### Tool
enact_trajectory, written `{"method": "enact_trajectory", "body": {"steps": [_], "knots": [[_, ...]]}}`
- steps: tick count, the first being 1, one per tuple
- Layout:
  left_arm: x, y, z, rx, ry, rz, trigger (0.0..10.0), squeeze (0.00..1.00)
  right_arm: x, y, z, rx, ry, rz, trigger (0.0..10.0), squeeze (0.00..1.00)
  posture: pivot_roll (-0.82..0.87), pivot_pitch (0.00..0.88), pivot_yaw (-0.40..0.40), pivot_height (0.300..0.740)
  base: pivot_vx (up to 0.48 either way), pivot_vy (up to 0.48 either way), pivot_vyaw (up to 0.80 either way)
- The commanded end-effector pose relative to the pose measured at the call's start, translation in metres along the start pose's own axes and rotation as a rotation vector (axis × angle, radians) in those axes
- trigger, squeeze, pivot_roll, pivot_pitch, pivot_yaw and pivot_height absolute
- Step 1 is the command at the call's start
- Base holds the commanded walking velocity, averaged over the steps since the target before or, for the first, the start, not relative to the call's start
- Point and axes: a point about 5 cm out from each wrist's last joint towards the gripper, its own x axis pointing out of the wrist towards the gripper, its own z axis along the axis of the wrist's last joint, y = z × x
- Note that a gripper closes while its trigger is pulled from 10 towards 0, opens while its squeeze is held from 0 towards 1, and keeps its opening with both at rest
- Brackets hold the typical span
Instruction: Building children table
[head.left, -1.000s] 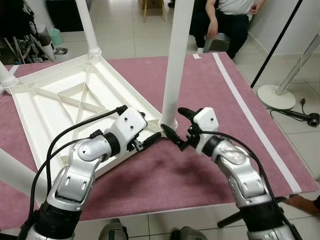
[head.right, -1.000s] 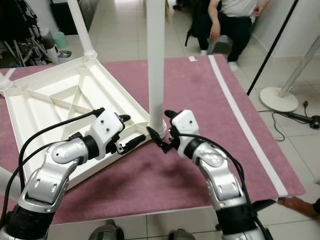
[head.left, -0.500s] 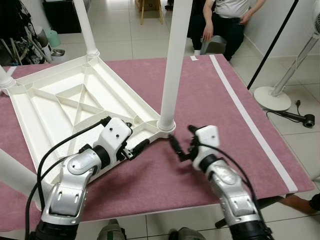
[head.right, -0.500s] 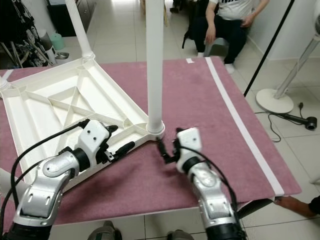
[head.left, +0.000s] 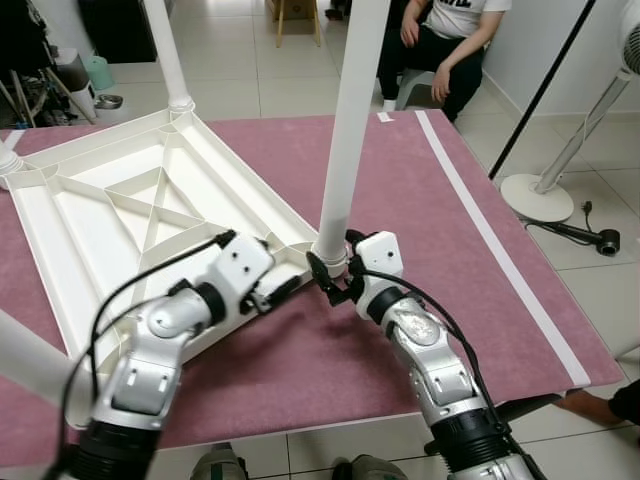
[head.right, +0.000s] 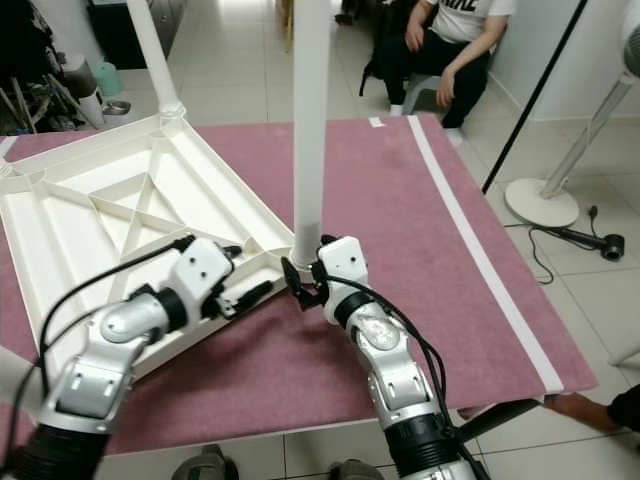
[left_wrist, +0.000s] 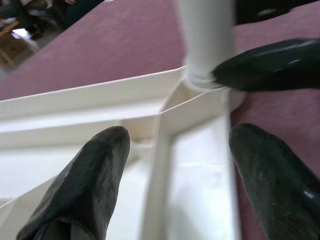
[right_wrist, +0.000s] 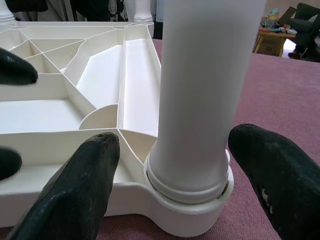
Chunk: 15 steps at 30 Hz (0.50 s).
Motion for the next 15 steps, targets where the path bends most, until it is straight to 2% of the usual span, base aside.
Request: {"method": "enact_trajectory", "body": {"steps": [1,6,11,13,14,15], "knots": [[0.001,0.010,-0.003,0.009,0.027,0.201,10.0,0.00,0.000,0.002,-0.002,-0.008,0.005,0.012,10.0,0.00,0.04,0.000,0.021,0.740,0.000,0.000,0.00],[0.002,0.021,0.006,0.031,0.024,0.216,10.0,0.00,-0.010,0.000,-0.008,-0.015,0.020,-0.032,10.0,0.00,0.03,0.000,0.026,0.740,0.000,0.000,0.00],[-0.001,0.021,0.008,0.017,0.014,0.198,10.0,0.00,-0.014,-0.004,-0.005,-0.038,0.008,-0.022,10.0,0.00,0.03,0.000,0.048,0.740,0.000,0.000,0.00],[0.004,0.010,0.002,0.047,0.046,0.124,10.0,0.00,-0.016,-0.022,0.010,-0.063,-0.032,-0.025,10.0,0.00,0.00,0.000,0.073,0.740,0.000,0.000,0.00],[0.004,0.010,0.002,0.047,0.046,0.124,10.0,0.00,-0.016,-0.022,0.010,-0.063,-0.032,-0.025,10.0,0.00,0.00,0.000,0.073,0.740,0.000,0.000,0.00],[0.008,0.002,0.000,0.053,0.064,0.076,10.0,0.00,-0.018,-0.032,0.018,-0.079,-0.053,-0.024,10.0,0.00,0.00,0.000,0.075,0.740,0.000,0.000,0.00]]}}
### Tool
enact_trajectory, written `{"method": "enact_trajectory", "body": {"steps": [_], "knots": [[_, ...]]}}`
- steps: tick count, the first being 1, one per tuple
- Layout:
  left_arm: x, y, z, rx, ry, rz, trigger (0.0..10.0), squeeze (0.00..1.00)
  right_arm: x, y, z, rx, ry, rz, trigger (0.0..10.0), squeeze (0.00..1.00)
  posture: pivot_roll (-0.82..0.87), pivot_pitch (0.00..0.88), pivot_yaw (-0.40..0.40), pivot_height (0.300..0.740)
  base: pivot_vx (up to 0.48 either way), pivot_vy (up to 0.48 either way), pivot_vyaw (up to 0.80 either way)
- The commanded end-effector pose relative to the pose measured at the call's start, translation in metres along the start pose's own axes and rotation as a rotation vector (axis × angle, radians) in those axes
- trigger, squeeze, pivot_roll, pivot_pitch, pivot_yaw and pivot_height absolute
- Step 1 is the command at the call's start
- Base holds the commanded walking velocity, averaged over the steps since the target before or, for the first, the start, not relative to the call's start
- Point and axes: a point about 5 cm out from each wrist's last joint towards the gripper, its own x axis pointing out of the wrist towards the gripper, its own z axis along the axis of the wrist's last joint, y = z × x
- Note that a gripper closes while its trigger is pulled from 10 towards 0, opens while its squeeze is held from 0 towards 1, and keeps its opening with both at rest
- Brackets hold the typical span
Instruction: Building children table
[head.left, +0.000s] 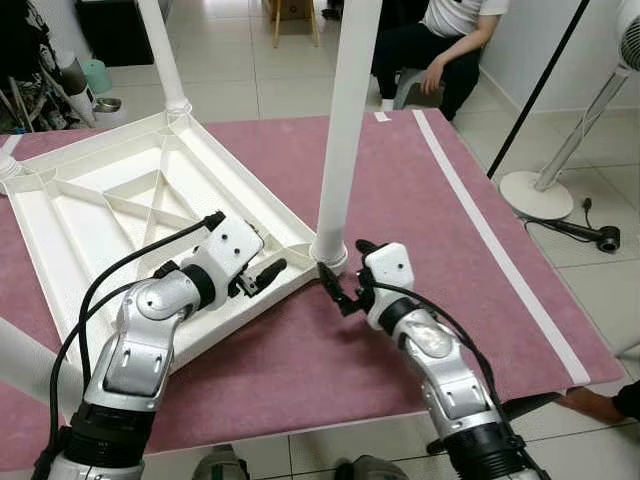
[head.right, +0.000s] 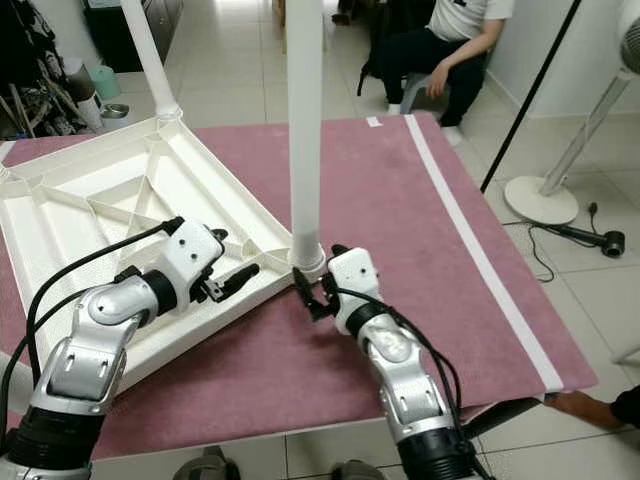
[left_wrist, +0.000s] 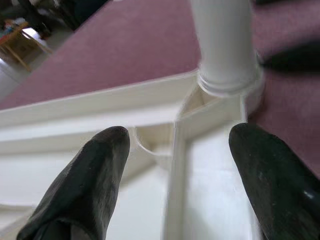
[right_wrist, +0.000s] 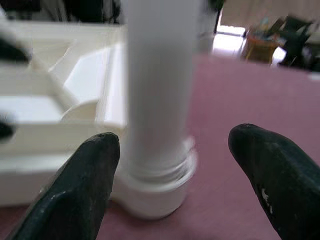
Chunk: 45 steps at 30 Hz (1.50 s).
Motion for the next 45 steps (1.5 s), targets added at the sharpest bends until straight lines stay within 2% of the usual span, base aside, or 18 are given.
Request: {"method": "enact_trajectory", "body": {"steps": [1,2,5,6,15,16,17,18,19,21,22,30,35,38,40,41,42,45], "knots": [[0.003,-0.001,-0.004,0.012,0.029,0.068,10.0,0.00,0.001,-0.007,0.010,0.003,-0.035,0.004,10.0,0.00,0.00,0.000,0.075,0.740,0.000,0.000,0.00],[0.007,-0.006,-0.005,0.007,0.050,0.026,10.0,0.00,0.000,-0.017,0.016,-0.011,-0.046,0.007,10.0,0.00,0.00,0.000,0.081,0.740,0.000,0.000,0.00],[0.012,-0.010,-0.004,-0.025,0.070,-0.007,10.0,0.00,-0.001,-0.025,0.020,-0.028,-0.051,0.017,10.0,0.00,0.00,0.000,0.084,0.740,0.000,0.000,0.00],[0.021,-0.015,-0.004,-0.090,0.112,-0.045,10.0,0.00,-0.001,-0.033,0.022,-0.067,-0.049,0.042,10.0,0.00,0.00,0.000,0.087,0.740,0.000,0.000,0.00],[0.032,-0.025,-0.014,-0.085,0.184,-0.084,10.0,0.00,0.002,-0.034,0.023,-0.075,-0.045,0.083,10.0,0.00,0.01,0.000,0.080,0.740,0.000,0.000,0.00],[0.037,-0.027,-0.016,-0.087,0.203,-0.080,10.0,0.00,0.004,-0.032,0.024,-0.080,-0.046,0.118,10.0,0.00,0.01,0.000,0.076,0.740,0.000,0.000,0.00],[0.043,-0.026,-0.018,-0.079,0.218,-0.071,6.2,0.00,0.006,-0.030,0.027,-0.084,-0.051,0.155,10.0,0.00,0.02,0.000,0.073,0.740,0.000,0.000,0.00],[0.043,-0.026,-0.018,-0.079,0.218,-0.071,6.2,0.00,0.006,-0.030,0.027,-0.084,-0.051,0.155,10.0,0.00,0.02,0.000,0.073,0.740,0.000,0.000,0.00],[0.046,-0.025,-0.019,-0.078,0.229,-0.065,4.2,0.00,0.009,-0.030,0.030,-0.090,-0.056,0.184,10.0,0.00,0.03,0.000,0.069,0.740,0.000,0.000,0.00],[0.046,-0.025,-0.019,-0.078,0.229,-0.065,4.2,0.00,0.009,-0.030,0.030,-0.090,-0.056,0.184,10.0,0.00,0.03,0.000,0.069,0.740,0.000,0.000,0.00],[0.049,-0.024,-0.021,-0.072,0.239,-0.066,0.0,0.00,0.011,-0.031,0.034,-0.098,-0.061,0.207,10.0,0.00,0.03,0.000,0.069,0.740,0.000,0.000,0.00],[0.046,-0.025,-0.024,-0.068,0.264,-0.107,0.0,0.00,0.023,-0.035,0.043,-0.125,-0.076,0.291,10.0,0.00,0.04,0.000,0.073,0.740,0.000,0.000,0.00],[0.036,-0.028,-0.025,-0.019,0.254,-0.175,0.0,0.00,0.028,-0.035,0.050,-0.101,-0.072,0.440,10.0,0.00,0.06,0.000,0.070,0.740,0.000,0.000,0.00],[0.033,-0.029,-0.025,-0.003,0.250,-0.198,0.0,0.00,0.029,-0.034,0.051,-0.098,-0.069,0.475,10.0,0.00,0.06,0.000,0.070,0.740,0.000,0.000,0.00],[0.027,-0.031,-0.023,0.017,0.235,-0.235,0.0,0.00,0.030,-0.031,0.054,-0.099,-0.067,0.539,10.0,0.00,0.07,0.000,0.069,0.740,0.000,0.000,0.00],[0.019,-0.034,-0.020,0.039,0.205,-0.289,0.0,0.00,0.029,-0.026,0.058,-0.102,-0.064,0.623,10.0,0.00,0.08,0.000,0.064,0.740,0.000,0.000,0.00],[0.019,-0.034,-0.020,0.039,0.205,-0.289,0.0,0.00,0.029,-0.026,0.058,-0.102,-0.064,0.623,10.0,0.00,0.08,0.000,0.064,0.740,0.000,0.000,0.00],[0.001,-0.039,-0.011,0.080,0.139,-0.399,0.0,0.00,0.027,-0.018,0.062,-0.114,-0.052,0.764,10.0,0.00,0.08,0.000,0.059,0.740,0.000,0.000,0.00]]}}
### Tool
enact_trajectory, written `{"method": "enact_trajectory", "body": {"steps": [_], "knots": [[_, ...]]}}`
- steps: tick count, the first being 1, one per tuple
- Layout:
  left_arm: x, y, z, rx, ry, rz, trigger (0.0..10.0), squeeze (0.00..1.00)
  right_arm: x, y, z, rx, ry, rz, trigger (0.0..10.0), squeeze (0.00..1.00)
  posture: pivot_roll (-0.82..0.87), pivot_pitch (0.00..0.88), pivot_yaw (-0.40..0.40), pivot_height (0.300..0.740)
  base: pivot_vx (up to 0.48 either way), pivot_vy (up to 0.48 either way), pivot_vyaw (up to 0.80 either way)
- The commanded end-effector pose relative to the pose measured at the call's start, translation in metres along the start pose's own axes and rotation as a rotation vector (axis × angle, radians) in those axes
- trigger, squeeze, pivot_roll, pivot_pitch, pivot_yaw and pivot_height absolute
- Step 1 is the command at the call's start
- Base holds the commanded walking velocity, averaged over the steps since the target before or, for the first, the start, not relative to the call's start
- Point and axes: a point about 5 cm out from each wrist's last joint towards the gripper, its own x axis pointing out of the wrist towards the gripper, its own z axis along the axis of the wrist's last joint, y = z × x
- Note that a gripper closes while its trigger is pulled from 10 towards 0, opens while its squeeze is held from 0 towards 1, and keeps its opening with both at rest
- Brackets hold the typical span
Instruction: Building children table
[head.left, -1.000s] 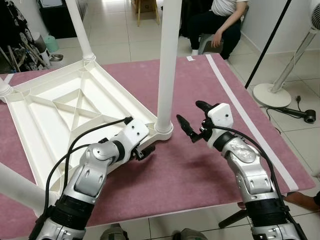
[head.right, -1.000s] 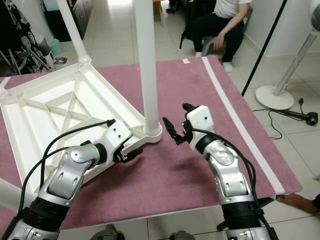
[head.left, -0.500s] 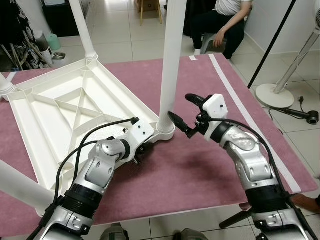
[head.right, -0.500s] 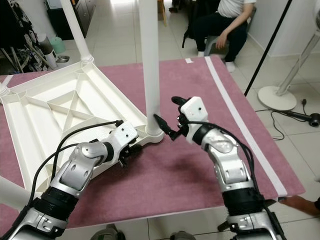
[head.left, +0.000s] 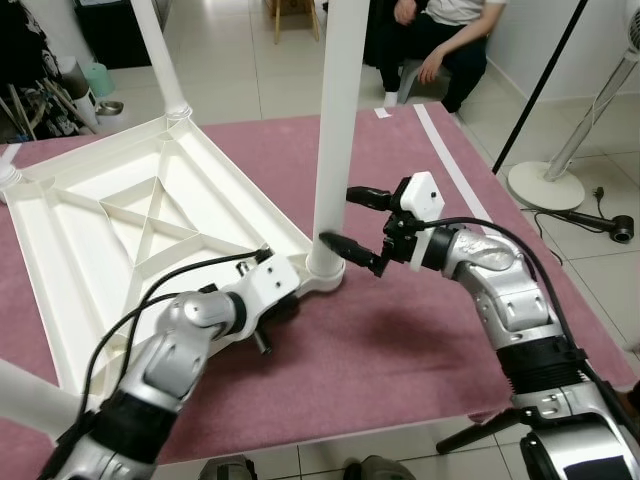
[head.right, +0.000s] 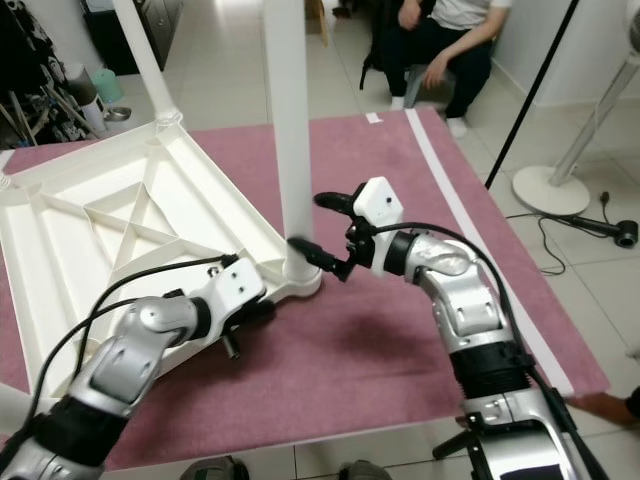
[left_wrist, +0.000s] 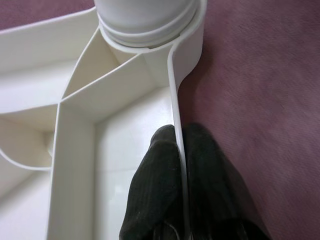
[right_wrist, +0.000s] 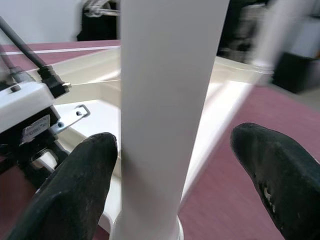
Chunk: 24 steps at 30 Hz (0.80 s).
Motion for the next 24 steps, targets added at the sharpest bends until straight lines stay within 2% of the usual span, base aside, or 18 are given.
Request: {"method": "enact_trajectory", "body": {"steps": [1,3,9,11,13,14,17,20,22,24], "knots": [[-0.010,-0.007,0.004,0.077,-0.021,-0.052,0.0,0.00,0.008,0.007,0.007,-0.006,-0.012,0.106,10.0,0.00,0.08,0.000,0.059,0.740,0.000,0.000,0.00],[-0.022,-0.016,0.010,0.115,-0.074,-0.126,0.0,0.00,0.011,0.004,0.010,-0.029,0.007,0.181,10.0,0.00,0.09,0.000,0.050,0.740,0.000,0.000,0.00],[-0.026,-0.021,0.015,0.114,-0.113,-0.151,0.0,0.00,0.020,-0.004,0.013,-0.033,0.011,0.227,10.0,0.00,0.11,0.000,0.035,0.740,0.000,0.000,0.00],[-0.026,-0.022,0.019,0.110,-0.128,-0.143,0.0,0.00,0.032,-0.004,0.018,-0.014,-0.012,0.309,10.0,0.00,0.11,0.000,0.029,0.740,0.000,0.000,0.00],[-0.025,-0.022,0.021,0.100,-0.131,-0.119,0.0,0.00,0.041,0.003,0.021,0.041,-0.043,0.428,0.0,0.00,0.13,0.000,0.011,0.740,0.000,0.000,0.00],[-0.025,-0.022,0.021,0.100,-0.131,-0.119,0.0,0.00,0.041,0.003,0.021,0.041,-0.043,0.428,0.0,0.00,0.13,0.000,0.011,0.740,0.000,0.000,0.00],[-0.026,-0.020,0.022,0.089,-0.136,-0.090,0.0,0.00,0.042,0.011,0.021,0.100,-0.050,0.541,0.0,0.00,0.14,0.000,0.004,0.740,0.000,0.000,0.00],[-0.025,-0.017,0.024,0.076,-0.141,-0.065,0.0,0.00,0.040,0.013,0.019,0.119,-0.050,0.543,0.0,0.00,0.14,0.000,0.003,0.740,0.000,0.000,0.00],[-0.021,-0.013,0.029,0.044,-0.158,-0.028,0.0,0.00,0.040,0.008,0.013,0.130,-0.040,0.456,0.0,0.00,0.14,0.000,0.003,0.740,0.000,0.000,0.00],[-0.020,-0.011,0.031,0.032,-0.165,-0.013,0.0,0.00,0.040,0.005,0.012,0.131,-0.037,0.423,0.0,0.00,0.12,0.000,0.012,0.740,0.000,0.000,0.00]]}}
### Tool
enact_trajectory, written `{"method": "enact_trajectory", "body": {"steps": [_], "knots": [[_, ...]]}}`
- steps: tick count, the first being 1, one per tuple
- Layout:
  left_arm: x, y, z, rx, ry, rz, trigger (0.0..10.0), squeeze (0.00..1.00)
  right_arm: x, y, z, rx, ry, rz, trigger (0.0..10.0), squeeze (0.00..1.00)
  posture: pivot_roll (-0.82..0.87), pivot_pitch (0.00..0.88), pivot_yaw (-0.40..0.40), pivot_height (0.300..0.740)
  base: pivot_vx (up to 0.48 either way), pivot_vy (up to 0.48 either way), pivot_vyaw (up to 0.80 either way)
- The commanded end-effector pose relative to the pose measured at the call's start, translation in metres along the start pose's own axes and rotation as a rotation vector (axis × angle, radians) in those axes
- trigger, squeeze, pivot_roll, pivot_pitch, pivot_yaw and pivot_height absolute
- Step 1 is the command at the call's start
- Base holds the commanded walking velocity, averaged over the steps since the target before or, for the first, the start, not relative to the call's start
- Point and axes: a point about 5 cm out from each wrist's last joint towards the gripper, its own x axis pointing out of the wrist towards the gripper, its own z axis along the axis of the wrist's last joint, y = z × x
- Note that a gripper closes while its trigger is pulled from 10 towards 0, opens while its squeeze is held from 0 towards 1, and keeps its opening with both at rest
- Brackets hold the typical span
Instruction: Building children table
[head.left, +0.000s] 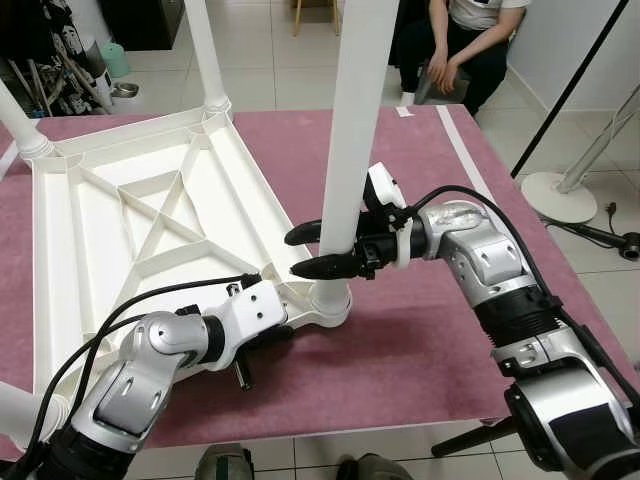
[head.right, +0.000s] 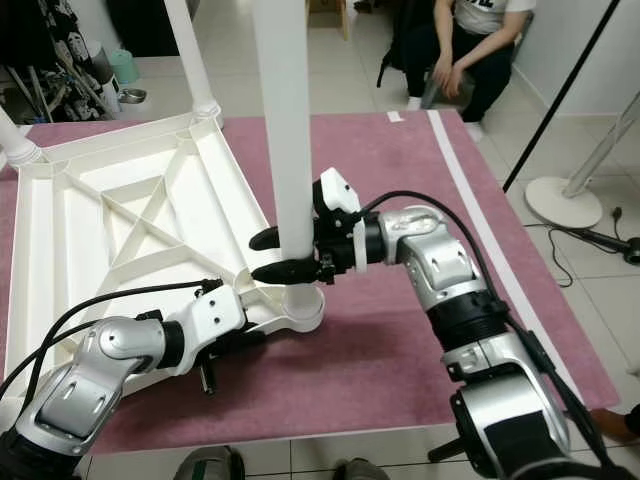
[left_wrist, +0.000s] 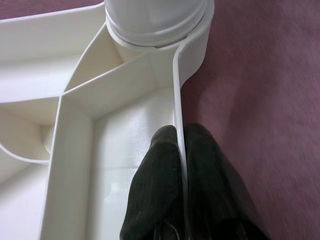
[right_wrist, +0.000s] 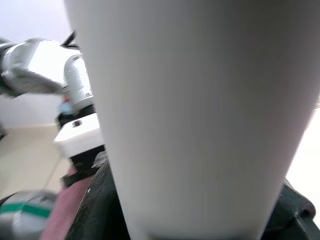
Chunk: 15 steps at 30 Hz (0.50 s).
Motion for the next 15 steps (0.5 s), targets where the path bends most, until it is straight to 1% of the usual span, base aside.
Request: {"method": "enact_trajectory", "body": {"steps": [1,2,3,4,5,6,8,9,10,11,12,13,14,15], "knots": [[0.001,0.005,0.025,0.045,-0.114,0.084,0.0,0.00,0.003,-0.002,-0.007,0.021,0.017,-0.050,0.0,0.00,0.12,0.000,0.012,0.740,0.000,0.000,0.00],[0.001,0.005,0.025,0.045,-0.114,0.084,0.0,0.00,0.003,-0.002,-0.007,0.021,0.017,-0.050,0.0,0.00,0.12,0.000,0.012,0.740,0.000,0.000,0.00],[0.007,0.018,0.033,-0.008,-0.123,0.175,0.0,0.00,0.004,-0.014,-0.013,-0.024,0.067,-0.254,0.0,0.00,0.11,0.000,0.020,0.740,0.000,0.000,0.00],[0.009,0.023,0.036,-0.029,-0.126,0.215,0.0,0.00,0.004,-0.018,-0.014,-0.044,0.083,-0.339,0.0,0.00,0.11,0.000,0.020,0.740,0.000,0.000,0.00],[0.009,0.023,0.036,-0.029,-0.126,0.215,0.0,0.00,0.004,-0.018,-0.014,-0.044,0.083,-0.339,0.0,0.00,0.11,0.000,0.020,0.740,0.000,0.000,0.00],[0.012,0.029,0.041,-0.044,-0.132,0.249,0.0,0.00,0.004,-0.023,-0.016,-0.072,0.110,-0.446,0.0,0.00,0.11,0.000,0.024,0.740,0.000,0.000,0.00],[0.012,0.029,0.041,-0.044,-0.132,0.249,0.0,0.00,0.004,-0.023,-0.016,-0.072,0.110,-0.446,0.0,0.00,0.11,0.000,0.024,0.740,0.000,0.000,0.00],[0.017,0.038,0.048,-0.068,-0.139,0.301,0.0,0.00,0.004,-0.031,-0.018,-0.096,0.153,-0.589,0.0,0.00,0.10,0.000,0.029,0.740,0.000,0.000,0.00],[0.023,0.047,0.060,-0.084,-0.155,0.355,0.0,0.00,0.005,-0.039,-0.018,-0.093,0.174,-0.789,0.0,0.00,0.10,0.000,0.034,0.740,0.000,0.000,0.00],[0.028,0.052,0.068,-0.094,-0.166,0.389,0.0,0.00,0.005,-0.045,-0.018,-0.090,0.189,-0.927,0.0,0.00,0.10,0.000,0.034,0.740,0.000,0.000,0.00],[0.032,0.056,0.078,-0.082,-0.180,0.407,0.0,0.00,0.005,-0.048,-0.017,-0.084,0.188,-1.079,0.0,0.00,0.09,0.000,0.040,0.740,0.000,0.000,0.00],[0.033,0.057,0.083,-0.069,-0.190,0.412,0.0,0.00,0.004,-0.050,-0.016,-0.078,0.182,-1.164,0.0,0.00,0.09,0.000,0.040,0.740,0.000,0.000,0.00],[0.033,0.057,0.083,-0.069,-0.190,0.412,0.0,0.00,0.004,-0.050,-0.016,-0.078,0.182,-1.164,0.0,0.00,0.09,0.000,0.040,0.740,0.000,0.000,0.00],[0.035,0.056,0.087,-0.038,-0.192,0.407,0.0,0.00,0.006,-0.050,-0.015,-0.075,0.172,-1.245,0.0,0.00,0.09,0.000,0.044,0.740,0.000,0.000,0.00]]}}
